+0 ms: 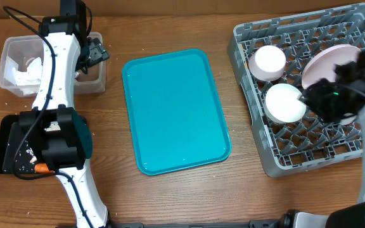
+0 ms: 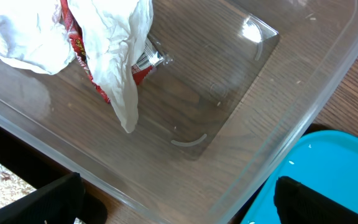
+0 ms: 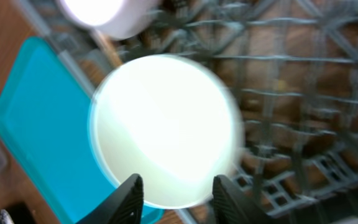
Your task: Sort waste into correct bins and load items into the dishwasher rack
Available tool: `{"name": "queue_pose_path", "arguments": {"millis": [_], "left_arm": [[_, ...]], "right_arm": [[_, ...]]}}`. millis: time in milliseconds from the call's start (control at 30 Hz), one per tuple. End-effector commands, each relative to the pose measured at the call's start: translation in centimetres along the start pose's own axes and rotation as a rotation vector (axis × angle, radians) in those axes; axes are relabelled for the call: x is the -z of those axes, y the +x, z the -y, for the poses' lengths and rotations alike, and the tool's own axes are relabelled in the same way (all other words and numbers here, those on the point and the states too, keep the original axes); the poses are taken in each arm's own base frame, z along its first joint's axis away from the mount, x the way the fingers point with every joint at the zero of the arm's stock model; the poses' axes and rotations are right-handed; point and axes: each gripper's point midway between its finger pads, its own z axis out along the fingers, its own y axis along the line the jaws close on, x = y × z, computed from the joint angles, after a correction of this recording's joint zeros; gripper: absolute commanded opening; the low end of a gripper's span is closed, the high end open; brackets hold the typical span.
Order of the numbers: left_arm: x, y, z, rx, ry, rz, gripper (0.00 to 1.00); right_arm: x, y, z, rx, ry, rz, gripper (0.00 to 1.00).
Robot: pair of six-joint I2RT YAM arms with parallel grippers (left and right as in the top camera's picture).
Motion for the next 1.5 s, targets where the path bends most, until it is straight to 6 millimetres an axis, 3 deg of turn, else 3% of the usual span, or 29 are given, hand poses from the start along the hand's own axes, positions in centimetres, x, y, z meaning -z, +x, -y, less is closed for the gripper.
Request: {"name": "queue_pose_path", "arguments": {"millis": [0, 33, 133, 267, 600, 667, 733, 900, 1067, 1233, 1467], "left_arm": [[0.8, -0.6, 0.1, 0.031, 0.016, 0.021, 1.00], [0.8, -0.6, 0.2, 0.031, 0.017, 0.021, 1.00], [0.8, -0.6, 0.2, 0.031, 0.016, 0.021, 1.00], [0.8, -0.6, 0.1, 0.031, 0.016, 0.021, 1.00], [0.8, -0.6, 0.2, 0.031, 0.017, 0.021, 1.00], [0.8, -0.6, 0.1, 0.031, 0.017, 0.021, 1.00], [0.8, -0.6, 0.2, 0.031, 0.017, 0.021, 1.00], [0.8, -0.6, 0.1, 0.031, 0.016, 0.021, 1.00], [0.8, -0.6, 0.1, 0.031, 0.016, 0.021, 1.00], [0.8, -0.6, 0.2, 0.031, 0.017, 0.021, 1.00], [0.8, -0.6, 0.1, 0.031, 0.016, 0.021, 1.00]], "right_arm": [[-0.7, 0.8, -4.0, 0.227, -0.022, 0.009, 0.50], [-1.0, 1.0, -4.7, 0.263, -0.008, 0.016, 0.61], [-2.1, 1.2, -6.0, 0.357, 0.071, 0.044, 0.77], [-4.1, 1.9, -7.0, 0.441, 0.149, 0.036, 0.79], [-9.4, 2.6, -4.8, 0.448, 0.336, -0.069, 0.57], [-9.5, 2.4, -4.5, 0.424, 0.355, -0.062, 0.40], [-9.3, 2.2, -4.5, 0.405, 0.364, -0.049, 0.23], [-8.6, 2.2, -4.7, 0.357, 0.359, -0.033, 0.04], [-6.1, 2.4, -6.9, 0.325, 0.261, -0.035, 0.04], [-3.0, 2.7, -9.8, 0.300, 0.027, -0.044, 0.04], [0.1, 3.0, -11.5, 0.335, -0.516, -0.163, 0.04]]}}
